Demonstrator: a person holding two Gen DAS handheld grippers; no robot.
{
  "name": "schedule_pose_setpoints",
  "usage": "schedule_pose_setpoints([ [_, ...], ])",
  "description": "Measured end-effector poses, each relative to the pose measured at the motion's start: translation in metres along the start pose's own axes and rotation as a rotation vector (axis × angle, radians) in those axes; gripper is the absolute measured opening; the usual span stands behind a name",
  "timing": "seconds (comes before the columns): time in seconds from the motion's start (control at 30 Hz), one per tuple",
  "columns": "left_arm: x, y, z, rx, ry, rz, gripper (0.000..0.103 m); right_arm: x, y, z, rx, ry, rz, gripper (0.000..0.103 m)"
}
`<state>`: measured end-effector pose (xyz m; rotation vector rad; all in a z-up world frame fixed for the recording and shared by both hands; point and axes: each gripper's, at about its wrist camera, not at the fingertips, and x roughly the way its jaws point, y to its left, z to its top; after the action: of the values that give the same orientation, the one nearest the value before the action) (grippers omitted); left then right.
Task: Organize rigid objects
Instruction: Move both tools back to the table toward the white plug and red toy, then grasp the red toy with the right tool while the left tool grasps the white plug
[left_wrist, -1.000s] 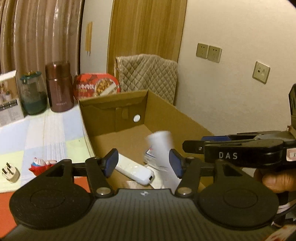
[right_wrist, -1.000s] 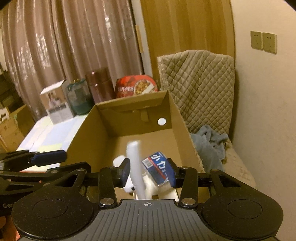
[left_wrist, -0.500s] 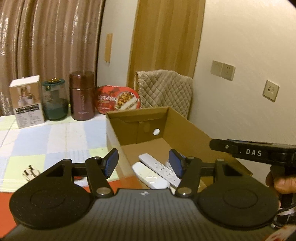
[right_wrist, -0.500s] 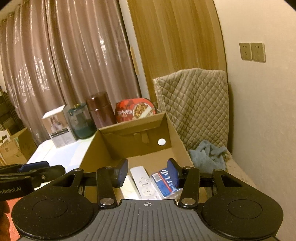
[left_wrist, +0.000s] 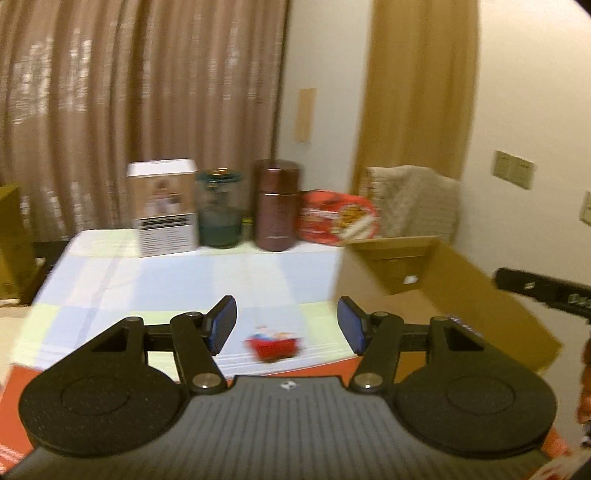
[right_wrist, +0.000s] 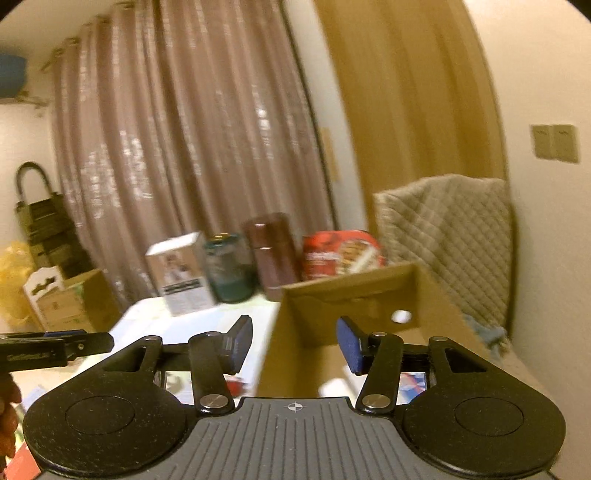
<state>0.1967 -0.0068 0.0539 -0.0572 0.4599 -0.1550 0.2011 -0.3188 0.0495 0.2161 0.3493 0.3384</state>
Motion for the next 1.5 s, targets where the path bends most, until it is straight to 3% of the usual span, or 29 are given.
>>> schedule_pose_setpoints([
  [0.2, -0.010, 0.055, -0.015, -0.020, 0.015, 0.111, 0.058, 0.018, 0.050, -0.016, -0.072, 0.056, 0.092, 0.054],
  [0.5, -0.003, 0.093, -0.050, -0.054, 0.056, 0.158, 0.063, 0.054, 0.112, -0.054, -0.158, 0.167, 0.188, 0.063],
  [0.73, 0.021, 0.111, -0.064, -0.055, 0.080, 0.166, 0.073, 0.093, 0.126, -0.081, -0.178, 0.217, 0.148, 0.079],
  [0.93, 0.054, 0.121, -0.066, -0.025, 0.096, 0.143, 0.079, 0.137, 0.125, -0.102, -0.170, 0.263, 0.093, 0.081],
  [1.2, 0.098, 0.131, -0.067, 0.028, 0.107, 0.104, 0.082, 0.185, 0.111, -0.112, -0.149, 0.254, 0.002, 0.082],
  [1.5, 0.138, 0.137, -0.071, 0.069, 0.130, 0.056, 0.083, 0.233, 0.102, -0.126, -0.133, 0.256, -0.031, 0.082],
])
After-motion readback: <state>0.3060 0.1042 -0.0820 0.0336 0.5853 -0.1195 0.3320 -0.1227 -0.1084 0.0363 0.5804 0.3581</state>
